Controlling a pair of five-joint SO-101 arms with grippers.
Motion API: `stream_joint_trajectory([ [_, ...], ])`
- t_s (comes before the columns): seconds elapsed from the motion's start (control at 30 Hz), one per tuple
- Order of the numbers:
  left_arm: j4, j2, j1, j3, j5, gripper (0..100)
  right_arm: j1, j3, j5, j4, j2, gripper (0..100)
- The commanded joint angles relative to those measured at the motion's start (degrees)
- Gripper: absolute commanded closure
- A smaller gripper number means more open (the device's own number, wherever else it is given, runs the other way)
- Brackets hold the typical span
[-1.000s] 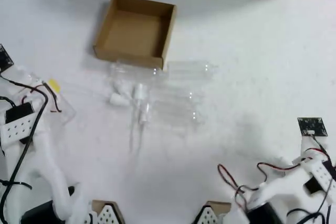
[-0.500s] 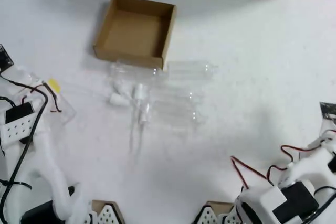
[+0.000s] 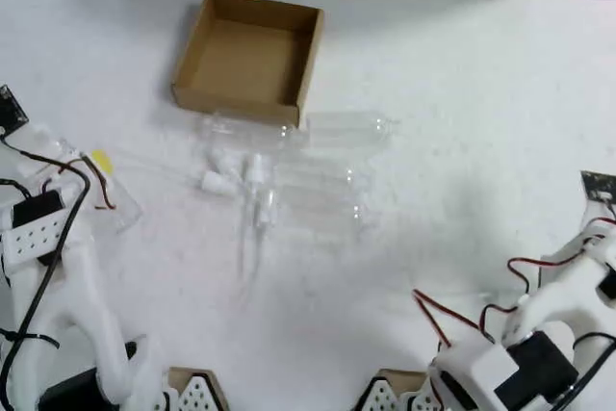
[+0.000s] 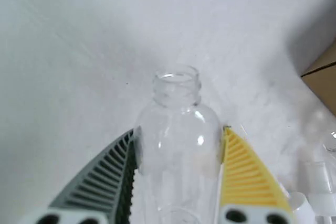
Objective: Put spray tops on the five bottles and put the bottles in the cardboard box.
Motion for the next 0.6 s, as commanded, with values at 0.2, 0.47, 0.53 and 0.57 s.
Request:
stream_joint_trajectory([
  [0.2,-2.02,-0.31,0.92,-0.62,-0.7,89,1.01,7.91,6.15,-1.01,-5.23,98.2],
  [0.47,-1.85,-0.31,0.92,-0.62,-0.7,89,-6.11,5.01,-3.34,-5.58,-0.13,98.2],
  [0.53,-1.85,-0.31,0.92,-0.62,-0.7,89,-8.13,3.25,-5.8,-5.49,0.75,98.2],
  [0.57,-1.85,-0.31,0.92,-0.62,-0.7,89,-9.54,2.37,-6.95,-5.14,1.19,98.2],
])
